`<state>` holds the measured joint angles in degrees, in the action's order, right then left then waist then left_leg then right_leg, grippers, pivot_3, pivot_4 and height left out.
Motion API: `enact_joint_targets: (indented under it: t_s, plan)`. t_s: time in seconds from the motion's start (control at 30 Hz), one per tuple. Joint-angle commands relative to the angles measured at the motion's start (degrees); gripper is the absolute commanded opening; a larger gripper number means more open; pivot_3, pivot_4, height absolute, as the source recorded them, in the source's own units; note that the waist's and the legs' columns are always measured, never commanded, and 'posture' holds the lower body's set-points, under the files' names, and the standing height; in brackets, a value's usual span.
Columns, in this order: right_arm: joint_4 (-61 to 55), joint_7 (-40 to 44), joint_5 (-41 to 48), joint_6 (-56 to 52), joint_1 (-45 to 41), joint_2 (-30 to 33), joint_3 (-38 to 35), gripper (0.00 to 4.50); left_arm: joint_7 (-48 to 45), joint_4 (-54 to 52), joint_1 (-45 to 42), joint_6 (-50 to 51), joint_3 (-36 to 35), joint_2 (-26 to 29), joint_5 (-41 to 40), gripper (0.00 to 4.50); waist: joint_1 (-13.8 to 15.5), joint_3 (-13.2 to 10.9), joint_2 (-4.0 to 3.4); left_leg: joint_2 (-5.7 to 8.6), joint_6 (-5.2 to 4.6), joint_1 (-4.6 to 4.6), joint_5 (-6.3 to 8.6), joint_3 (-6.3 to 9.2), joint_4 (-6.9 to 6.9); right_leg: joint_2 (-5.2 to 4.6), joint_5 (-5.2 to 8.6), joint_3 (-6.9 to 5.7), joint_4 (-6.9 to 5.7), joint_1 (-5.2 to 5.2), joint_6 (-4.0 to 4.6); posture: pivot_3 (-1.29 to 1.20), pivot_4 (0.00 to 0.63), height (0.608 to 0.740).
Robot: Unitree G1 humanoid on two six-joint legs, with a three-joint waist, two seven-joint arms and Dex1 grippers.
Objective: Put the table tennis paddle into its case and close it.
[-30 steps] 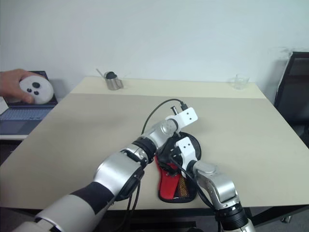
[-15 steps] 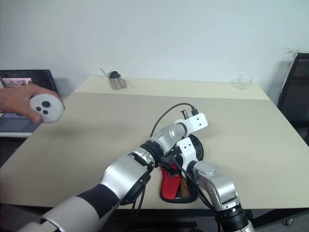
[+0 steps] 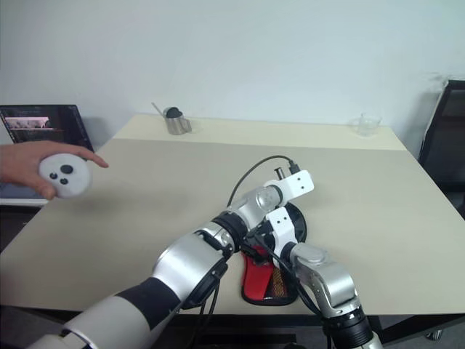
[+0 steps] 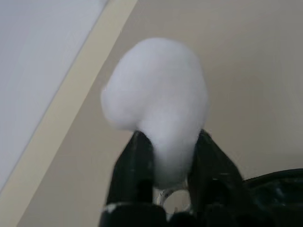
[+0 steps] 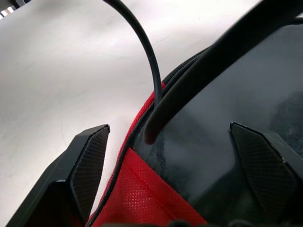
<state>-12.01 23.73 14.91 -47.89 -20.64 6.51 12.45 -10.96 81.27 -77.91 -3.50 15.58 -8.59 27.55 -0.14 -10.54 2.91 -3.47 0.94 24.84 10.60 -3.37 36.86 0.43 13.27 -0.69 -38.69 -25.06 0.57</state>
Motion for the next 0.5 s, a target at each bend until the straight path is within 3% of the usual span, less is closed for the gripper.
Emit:
enact_joint_targets:
  t_s: [0.03,0.2,0.5]
  plan:
    - [3.09,0.55,0.70,-1.79,0.42,-0.30,1.04,4.50,-0.50,-2.37,-0.69,-0.58,0.48,-3.37,-0.05,2.56,-0.04,0.00,0.00,0.00,0.00,0.00,0.00,0.00,0.00,0.00,0.00,0.01,0.00,0.00,0.00,0.00,0.150,0.740]
    - [4.23,1.03,0.85,-1.38,-0.08,-0.44,1.23,4.50,-2.01,-2.29,0.11,-0.16,0.85,-1.96,0.22,4.31,-0.12,0.02,-0.01,-0.01,0.00,-0.01,0.00,-0.01,0.00,0.01,0.00,0.01,0.00,0.00,0.00,0.00,0.150,0.740]
    - [7.30,3.27,0.86,1.96,-2.24,0.42,-0.59,4.50,-5.76,-3.07,3.80,-1.53,-3.02,4.18,-3.65,4.42,-1.46,0.08,-0.06,-0.07,0.00,-0.10,0.00,0.00,0.01,0.02,0.00,0.02,-0.10,0.02,0.01,0.00,0.150,0.740]
